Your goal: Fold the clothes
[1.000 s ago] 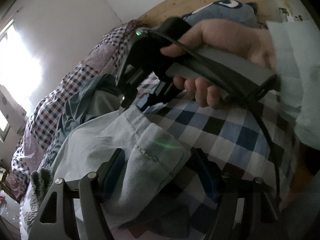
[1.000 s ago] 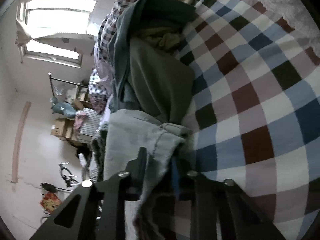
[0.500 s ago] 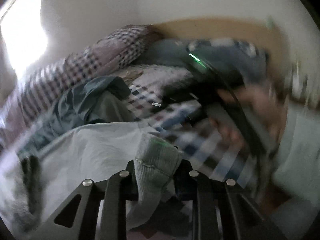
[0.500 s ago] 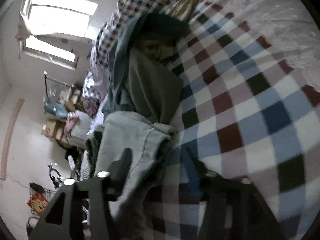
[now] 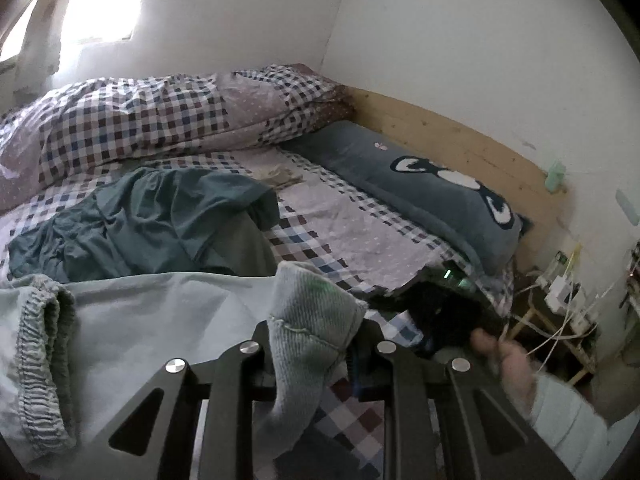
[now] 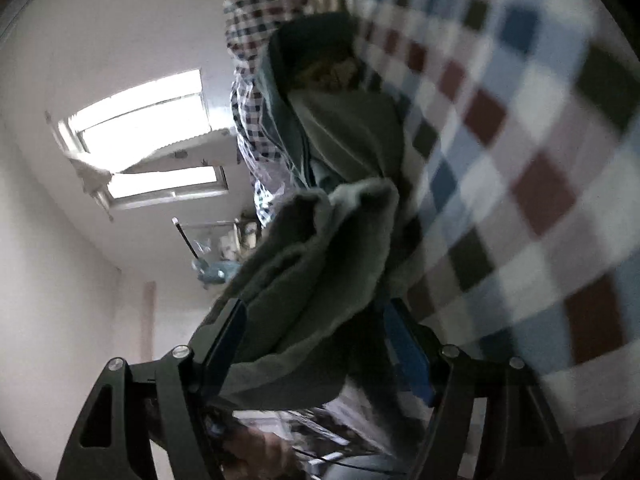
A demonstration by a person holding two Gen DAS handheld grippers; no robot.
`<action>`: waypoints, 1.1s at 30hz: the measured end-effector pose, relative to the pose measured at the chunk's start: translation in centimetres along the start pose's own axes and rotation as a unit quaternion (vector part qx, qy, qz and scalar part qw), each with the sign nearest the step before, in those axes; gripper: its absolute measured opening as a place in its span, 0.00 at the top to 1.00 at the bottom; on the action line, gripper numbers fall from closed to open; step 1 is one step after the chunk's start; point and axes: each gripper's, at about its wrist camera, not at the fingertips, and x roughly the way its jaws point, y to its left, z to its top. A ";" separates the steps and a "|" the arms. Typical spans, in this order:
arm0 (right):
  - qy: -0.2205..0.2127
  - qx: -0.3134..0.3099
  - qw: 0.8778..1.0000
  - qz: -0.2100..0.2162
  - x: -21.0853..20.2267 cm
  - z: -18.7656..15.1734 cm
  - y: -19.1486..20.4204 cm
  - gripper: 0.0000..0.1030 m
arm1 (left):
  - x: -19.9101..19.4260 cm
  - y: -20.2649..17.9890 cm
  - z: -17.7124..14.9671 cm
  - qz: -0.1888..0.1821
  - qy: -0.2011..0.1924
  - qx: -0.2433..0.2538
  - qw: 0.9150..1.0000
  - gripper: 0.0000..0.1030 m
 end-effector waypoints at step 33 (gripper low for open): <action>0.002 -0.170 0.971 -0.170 3.8 2.7 4.1 0.88 | 4.8 -11.0 -14.9 0.130 0.010 0.270 0.954 0.32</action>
